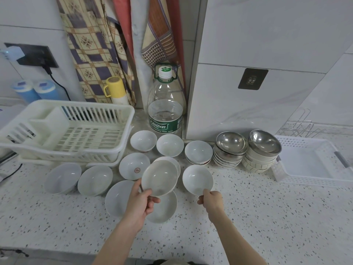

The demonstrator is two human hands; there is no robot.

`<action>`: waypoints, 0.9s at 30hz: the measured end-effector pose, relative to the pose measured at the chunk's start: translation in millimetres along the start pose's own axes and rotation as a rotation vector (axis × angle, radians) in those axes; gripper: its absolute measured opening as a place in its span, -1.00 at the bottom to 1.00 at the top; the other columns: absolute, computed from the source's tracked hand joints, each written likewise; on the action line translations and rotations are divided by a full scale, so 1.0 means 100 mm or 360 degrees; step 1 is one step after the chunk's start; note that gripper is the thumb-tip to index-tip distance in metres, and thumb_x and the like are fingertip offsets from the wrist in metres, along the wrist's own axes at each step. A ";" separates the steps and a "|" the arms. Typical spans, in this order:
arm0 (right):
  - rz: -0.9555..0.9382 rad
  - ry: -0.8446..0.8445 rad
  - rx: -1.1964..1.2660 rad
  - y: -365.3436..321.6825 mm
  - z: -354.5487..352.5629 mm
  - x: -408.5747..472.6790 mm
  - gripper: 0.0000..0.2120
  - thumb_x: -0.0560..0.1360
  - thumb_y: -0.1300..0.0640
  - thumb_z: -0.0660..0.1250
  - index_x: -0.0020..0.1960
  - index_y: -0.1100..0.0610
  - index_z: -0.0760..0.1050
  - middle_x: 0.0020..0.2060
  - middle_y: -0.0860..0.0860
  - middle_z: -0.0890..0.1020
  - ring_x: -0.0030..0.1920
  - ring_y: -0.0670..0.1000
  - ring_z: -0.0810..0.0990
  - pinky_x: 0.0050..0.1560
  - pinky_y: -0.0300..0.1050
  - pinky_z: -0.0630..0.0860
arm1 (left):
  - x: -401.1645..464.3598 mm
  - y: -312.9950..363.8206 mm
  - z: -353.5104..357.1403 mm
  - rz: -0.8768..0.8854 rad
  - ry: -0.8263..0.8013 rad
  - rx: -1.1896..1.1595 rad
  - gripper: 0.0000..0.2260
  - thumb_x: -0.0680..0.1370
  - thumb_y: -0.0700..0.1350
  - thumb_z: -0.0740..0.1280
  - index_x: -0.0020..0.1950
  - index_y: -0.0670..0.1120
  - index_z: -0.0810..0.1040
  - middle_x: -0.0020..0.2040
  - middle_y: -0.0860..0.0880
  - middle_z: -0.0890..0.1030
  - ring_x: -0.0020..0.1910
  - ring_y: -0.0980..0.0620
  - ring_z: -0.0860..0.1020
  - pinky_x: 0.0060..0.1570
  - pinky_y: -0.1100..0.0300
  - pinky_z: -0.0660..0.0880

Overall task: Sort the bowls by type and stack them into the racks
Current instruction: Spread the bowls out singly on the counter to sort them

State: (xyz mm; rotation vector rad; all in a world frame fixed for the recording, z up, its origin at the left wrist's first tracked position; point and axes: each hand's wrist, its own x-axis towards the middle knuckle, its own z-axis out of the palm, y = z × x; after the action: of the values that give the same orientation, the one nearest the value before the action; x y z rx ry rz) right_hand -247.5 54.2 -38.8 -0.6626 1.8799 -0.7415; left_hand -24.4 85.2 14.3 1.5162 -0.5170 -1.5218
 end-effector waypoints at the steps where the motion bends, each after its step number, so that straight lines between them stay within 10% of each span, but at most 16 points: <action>1: -0.0004 0.0009 -0.0024 -0.01 -0.01 0.01 -0.69 0.56 0.21 0.14 -0.27 0.28 0.54 -0.48 0.10 0.62 -0.55 -0.06 0.41 -0.46 -0.20 0.30 | 0.00 -0.01 0.01 0.0004 -0.0003 0.0012 -0.64 0.59 -0.31 0.20 0.15 0.17 0.46 -0.42 -0.19 0.61 -0.59 0.12 0.38 -0.60 0.30 0.25; 20: 0.0075 -0.0112 -0.0174 -0.07 -0.09 -0.02 -0.75 0.54 0.22 0.19 -0.26 0.26 0.53 -0.50 0.06 0.56 -0.66 -0.14 0.36 -0.65 -0.32 0.22 | -0.11 -0.14 0.11 -0.0010 -0.0114 0.0204 -0.56 0.59 -0.31 0.20 0.38 0.11 0.37 -0.38 -0.21 0.62 -0.48 0.05 0.41 -0.57 0.28 0.25; 27: 0.0097 -0.0194 0.0035 -0.02 -0.17 -0.13 -0.56 0.62 -0.08 0.11 -0.08 0.25 0.56 -0.32 0.10 0.67 -0.45 -0.03 0.36 -0.51 -0.23 0.25 | -0.16 -0.19 0.20 0.0024 -0.0141 0.0284 -0.56 0.59 -0.31 0.21 0.34 0.14 0.39 -0.38 -0.20 0.61 -0.45 0.03 0.44 -0.56 0.27 0.24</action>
State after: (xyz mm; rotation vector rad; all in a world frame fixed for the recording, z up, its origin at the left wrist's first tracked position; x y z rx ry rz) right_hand -258.1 66.1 -23.6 -0.6203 1.7703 -0.6673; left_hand -51.9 102.3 11.4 1.5806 -0.7307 -1.5703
